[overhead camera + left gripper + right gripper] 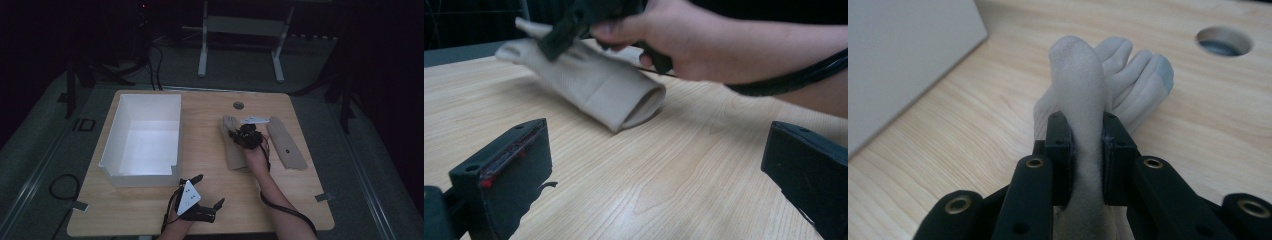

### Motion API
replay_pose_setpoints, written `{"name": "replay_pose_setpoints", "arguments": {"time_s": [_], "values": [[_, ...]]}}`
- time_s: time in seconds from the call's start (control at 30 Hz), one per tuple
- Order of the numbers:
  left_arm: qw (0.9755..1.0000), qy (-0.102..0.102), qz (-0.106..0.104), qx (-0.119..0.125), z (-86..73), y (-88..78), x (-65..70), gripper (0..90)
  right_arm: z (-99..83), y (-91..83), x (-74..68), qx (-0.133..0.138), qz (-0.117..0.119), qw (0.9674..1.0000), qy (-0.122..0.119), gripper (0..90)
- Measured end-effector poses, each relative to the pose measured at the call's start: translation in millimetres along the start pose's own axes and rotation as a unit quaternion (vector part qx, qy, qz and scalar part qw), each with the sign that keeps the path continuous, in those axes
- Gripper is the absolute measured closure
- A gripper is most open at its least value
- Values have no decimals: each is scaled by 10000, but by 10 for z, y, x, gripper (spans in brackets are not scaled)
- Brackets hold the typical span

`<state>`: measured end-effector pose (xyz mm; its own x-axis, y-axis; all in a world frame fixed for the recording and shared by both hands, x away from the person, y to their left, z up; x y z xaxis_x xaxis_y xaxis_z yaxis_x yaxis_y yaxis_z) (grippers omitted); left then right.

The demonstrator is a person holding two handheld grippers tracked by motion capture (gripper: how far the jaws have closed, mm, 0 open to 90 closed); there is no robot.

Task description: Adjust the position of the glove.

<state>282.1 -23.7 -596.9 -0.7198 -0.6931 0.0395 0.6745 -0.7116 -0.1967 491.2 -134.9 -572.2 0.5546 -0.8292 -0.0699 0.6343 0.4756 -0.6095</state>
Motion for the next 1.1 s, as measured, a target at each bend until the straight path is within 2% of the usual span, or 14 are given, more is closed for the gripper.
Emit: {"name": "replay_pose_setpoints", "arguments": {"time_s": [0.13,0.17,0.23,0.37,0.47,0.53,0.57,0.6,0.73,0.77,0.87,1.0,1.1], "values": [[10000,10,6,-11,-1,2,-1,2,92,-134,-2,104,-109,9998,154,780],[10000,15,12,-11,-1,3,-1,2,152,-238,-5,208,-168,9993,268,779],[10000,20,22,-15,-1,3,0,2,202,-341,-20,304,-281,9986,319,779],[10000,33,33,-24,-2,3,-1,2,203,-470,-39,426,-473,9970,451,778],[10000,41,46,-13,-1,4,-3,2,130,-444,-42,347,-543,9970,421,779],[10000,38,45,-12,-1,4,-1,2,-8,-331,-48,206,-441,9982,350,778],[10000,47,42,-16,-1,5,0,2,-8,-331,-48,206,-441,9982,350,778],[10000,53,38,-22,-1,7,0,2,-100,-243,-24,97,-436,9983,373,778],[10000,57,31,-32,-2,8,0,2,-218,-125,32,-44,-505,9978,421,777],[10000,55,25,-25,-2,6,0,2,-286,-62,78,-111,-614,9970,458,775],[10000,52,24,-23,-2,6,0,2,-354,-2,109,-199,-685,9963,472,772],[10000,54,28,-8,0,2,1,2,-466,95,139,-319,-749,9957,444,741],[10000,50,26,-7,0,3,0,2,-528,146,144,-421,-762,9956,335,629]]}}
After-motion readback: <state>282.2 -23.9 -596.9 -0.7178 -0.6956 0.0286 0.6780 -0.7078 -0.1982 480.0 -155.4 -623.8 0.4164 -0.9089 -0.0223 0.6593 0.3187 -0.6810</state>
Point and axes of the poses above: each handheld gripper's, and its own axes: y roughly forward along the jaws, z roughly out of its top, x roughly to its right, the point moved 9 cm from there along y, roughly forward along the jaws, and after that the axes turned 1 degree about z, right-handed, at the moved point
